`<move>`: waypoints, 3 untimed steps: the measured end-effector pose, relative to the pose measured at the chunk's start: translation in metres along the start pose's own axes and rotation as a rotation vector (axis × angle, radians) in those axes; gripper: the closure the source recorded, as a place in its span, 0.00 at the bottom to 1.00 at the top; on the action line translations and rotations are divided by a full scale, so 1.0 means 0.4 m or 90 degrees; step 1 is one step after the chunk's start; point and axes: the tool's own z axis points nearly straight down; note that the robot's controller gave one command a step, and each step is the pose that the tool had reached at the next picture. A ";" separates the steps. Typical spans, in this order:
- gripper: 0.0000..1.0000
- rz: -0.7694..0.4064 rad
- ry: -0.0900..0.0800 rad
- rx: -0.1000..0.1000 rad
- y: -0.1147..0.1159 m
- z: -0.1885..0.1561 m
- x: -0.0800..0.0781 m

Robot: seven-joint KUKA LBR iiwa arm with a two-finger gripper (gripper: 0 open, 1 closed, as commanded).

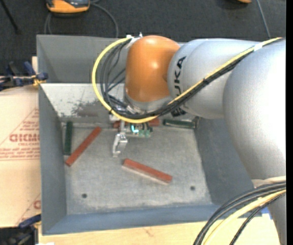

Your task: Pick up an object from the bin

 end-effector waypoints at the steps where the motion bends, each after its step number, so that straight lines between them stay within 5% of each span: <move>1: 0.00 0.001 -0.005 -0.001 -0.001 -0.011 -0.005; 2: 1.00 -0.003 -0.028 -0.007 -0.152 0.149 -0.080; 3: 1.00 -0.003 -0.028 -0.007 -0.152 0.149 -0.080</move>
Offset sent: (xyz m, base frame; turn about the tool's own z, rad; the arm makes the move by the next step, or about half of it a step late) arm 0.0201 -0.0650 -0.0769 -0.0047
